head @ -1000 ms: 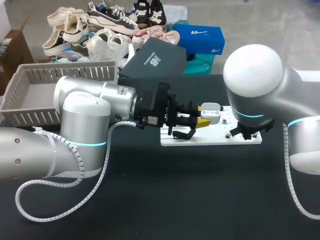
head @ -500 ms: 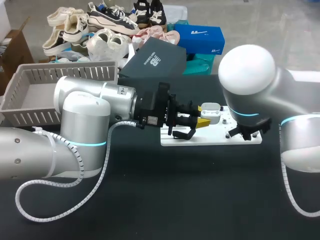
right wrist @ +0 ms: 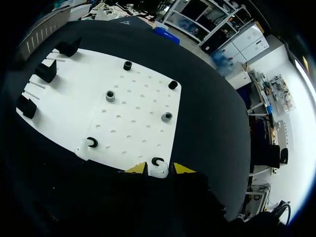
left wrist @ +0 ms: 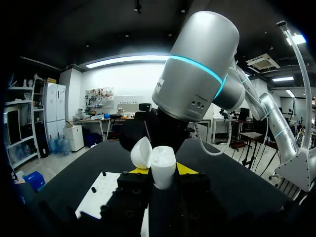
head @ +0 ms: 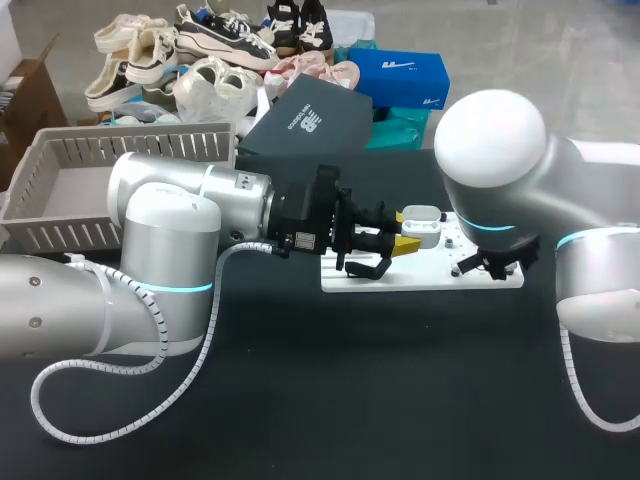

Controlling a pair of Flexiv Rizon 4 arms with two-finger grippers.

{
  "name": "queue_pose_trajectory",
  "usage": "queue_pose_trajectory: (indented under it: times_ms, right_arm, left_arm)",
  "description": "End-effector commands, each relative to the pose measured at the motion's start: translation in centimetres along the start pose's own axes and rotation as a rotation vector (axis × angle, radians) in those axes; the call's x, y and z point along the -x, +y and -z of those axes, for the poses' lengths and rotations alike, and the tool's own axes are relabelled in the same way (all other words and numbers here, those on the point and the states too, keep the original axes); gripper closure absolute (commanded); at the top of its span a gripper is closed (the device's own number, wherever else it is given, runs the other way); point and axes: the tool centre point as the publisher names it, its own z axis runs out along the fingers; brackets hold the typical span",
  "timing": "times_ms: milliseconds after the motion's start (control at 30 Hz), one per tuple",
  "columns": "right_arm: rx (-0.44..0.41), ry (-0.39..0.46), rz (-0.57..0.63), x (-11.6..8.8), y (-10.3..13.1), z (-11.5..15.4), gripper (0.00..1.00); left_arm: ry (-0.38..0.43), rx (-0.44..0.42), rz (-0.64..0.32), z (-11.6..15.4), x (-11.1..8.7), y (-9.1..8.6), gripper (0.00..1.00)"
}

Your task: Pick up each earbud case from the left stands, insert the matching earbuds, close the lid, and place the case in the box.

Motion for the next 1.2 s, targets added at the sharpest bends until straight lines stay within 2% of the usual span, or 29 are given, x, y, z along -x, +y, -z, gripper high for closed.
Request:
queue_pose_trajectory:
  times_ms: [33, 233, 467, 533, 600, 933, 1200]
  right_arm:
    - [-0.002, 0.002, -0.001, 0.1, 0.0, 0.0, 0.71]
    - [-0.005, 0.002, -0.004, 0.1, 0.0, -0.1, 0.73]
    - [-0.005, 0.001, -0.007, 0.1, -0.1, -0.1, 0.81]
    - [-0.004, 0.001, -0.007, 0.1, -0.1, -0.1, 0.86]
    - [-0.004, 0.001, -0.007, 0.2, -0.1, -0.1, 1.00]
    - [0.006, -0.001, -0.015, 0.1, -0.1, 0.1, 1.00]
    - [0.009, -0.021, -0.026, -0.1, -0.6, 1.3, 1.00]
  left_arm:
    - [0.001, 0.001, 0.000, 0.0, 0.0, 0.0, 1.00]
    - [0.001, 0.001, 0.000, 0.0, 0.0, 0.0, 1.00]
    - [0.001, 0.001, 0.000, 0.0, 0.0, 0.0, 1.00]
    - [0.001, 0.001, 0.000, 0.0, 0.0, 0.0, 1.00]
    - [0.001, 0.001, 0.000, 0.0, 0.0, 0.0, 1.00]
    - [0.001, 0.001, 0.000, 0.0, 0.0, 0.0, 1.00]
    - [0.001, 0.001, 0.000, 0.0, 0.0, 0.0, 1.00]
